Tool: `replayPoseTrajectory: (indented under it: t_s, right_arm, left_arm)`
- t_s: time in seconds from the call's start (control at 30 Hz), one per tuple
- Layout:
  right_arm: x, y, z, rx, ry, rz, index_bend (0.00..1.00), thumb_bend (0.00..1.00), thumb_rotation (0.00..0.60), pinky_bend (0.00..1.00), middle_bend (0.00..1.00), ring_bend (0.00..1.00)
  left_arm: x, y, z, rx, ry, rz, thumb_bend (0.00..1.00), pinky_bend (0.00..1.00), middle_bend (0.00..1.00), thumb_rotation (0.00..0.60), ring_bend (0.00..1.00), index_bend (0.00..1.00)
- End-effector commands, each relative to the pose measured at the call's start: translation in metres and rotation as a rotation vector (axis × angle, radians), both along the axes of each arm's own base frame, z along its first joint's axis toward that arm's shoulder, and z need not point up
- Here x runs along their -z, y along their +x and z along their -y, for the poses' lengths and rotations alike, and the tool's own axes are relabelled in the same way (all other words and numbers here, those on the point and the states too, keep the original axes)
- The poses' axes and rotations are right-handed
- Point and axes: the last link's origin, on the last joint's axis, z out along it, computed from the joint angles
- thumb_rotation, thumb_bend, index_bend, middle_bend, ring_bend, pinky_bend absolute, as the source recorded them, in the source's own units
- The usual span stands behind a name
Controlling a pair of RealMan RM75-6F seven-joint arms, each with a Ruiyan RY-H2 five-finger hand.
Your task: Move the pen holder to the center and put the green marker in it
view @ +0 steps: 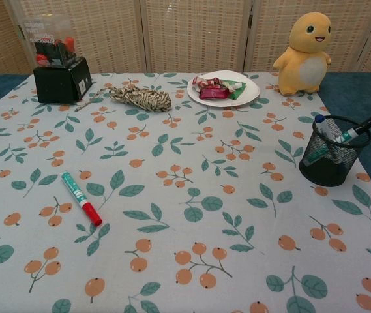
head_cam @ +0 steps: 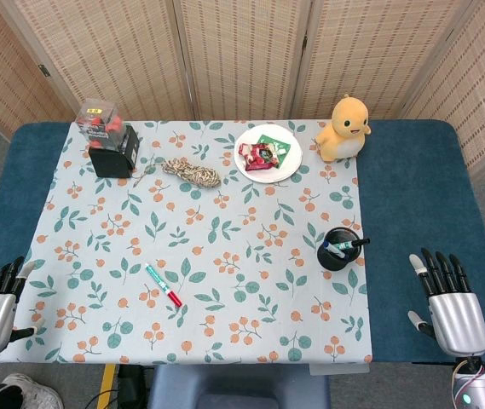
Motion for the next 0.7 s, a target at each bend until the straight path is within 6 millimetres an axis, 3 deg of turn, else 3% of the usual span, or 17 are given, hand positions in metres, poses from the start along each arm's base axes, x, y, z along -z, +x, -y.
replayPoseTrajectory:
  t_s: [0.03, 0.43, 0.7]
  right_arm:
    - [0.0, 0.0, 0.0, 0.001, 0.001, -0.001, 0.0, 0.11, 0.6, 0.0, 0.0, 0.0]
    - [-0.004, -0.001, 0.003, -0.007, 0.013, 0.044, 0.0, 0.11, 0.6, 0.0, 0.0, 0.0]
    - [-0.014, -0.006, 0.022, -0.073, 0.059, 0.276, 0.0, 0.11, 0.6, 0.0, 0.0, 0.0]
  left_arm:
    - [0.0, -0.001, 0.0, -0.003, 0.001, -0.003, 0.2, 0.34, 0.0, 0.6, 0.0, 0.0]
    - [-0.004, -0.001, 0.002, -0.004, 0.016, 0.002, 0.2, 0.34, 0.0, 0.6, 0.0, 0.0]
    - [-0.009, -0.001, 0.003, -0.007, 0.029, 0.019, 0.2, 0.34, 0.0, 0.6, 0.0, 0.0]
